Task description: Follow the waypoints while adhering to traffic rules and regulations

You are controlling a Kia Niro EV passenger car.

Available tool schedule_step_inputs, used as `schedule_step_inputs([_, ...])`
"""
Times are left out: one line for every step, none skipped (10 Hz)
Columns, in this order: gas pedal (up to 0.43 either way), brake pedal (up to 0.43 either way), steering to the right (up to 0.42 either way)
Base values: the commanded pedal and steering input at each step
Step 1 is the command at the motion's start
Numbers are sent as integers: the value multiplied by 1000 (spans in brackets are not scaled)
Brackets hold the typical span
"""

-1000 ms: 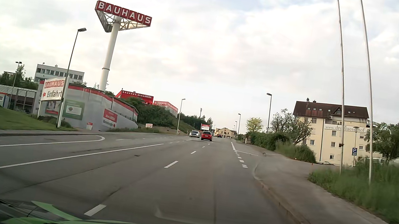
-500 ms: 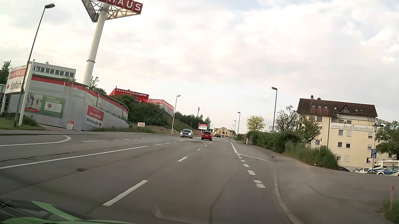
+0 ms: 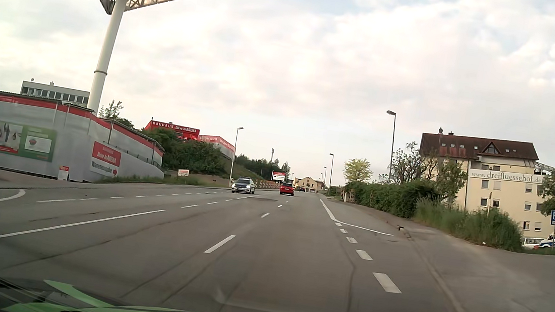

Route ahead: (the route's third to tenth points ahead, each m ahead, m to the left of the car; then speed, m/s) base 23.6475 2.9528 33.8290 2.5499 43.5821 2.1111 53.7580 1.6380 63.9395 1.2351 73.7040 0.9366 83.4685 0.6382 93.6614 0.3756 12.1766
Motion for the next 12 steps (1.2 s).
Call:
schedule_step_inputs([220,0,4])
schedule_step_inputs([220,0,4])
schedule_step_inputs([220,0,4])
schedule_step_inputs([220,0,4])
schedule_step_inputs([220,0,4])
schedule_step_inputs([220,0,4])
schedule_step_inputs([220,0,4])
schedule_step_inputs([220,0,4])
schedule_step_inputs([220,0,4])
schedule_step_inputs([220,0,4])
schedule_step_inputs([220,0,4])
schedule_step_inputs([220,0,4])
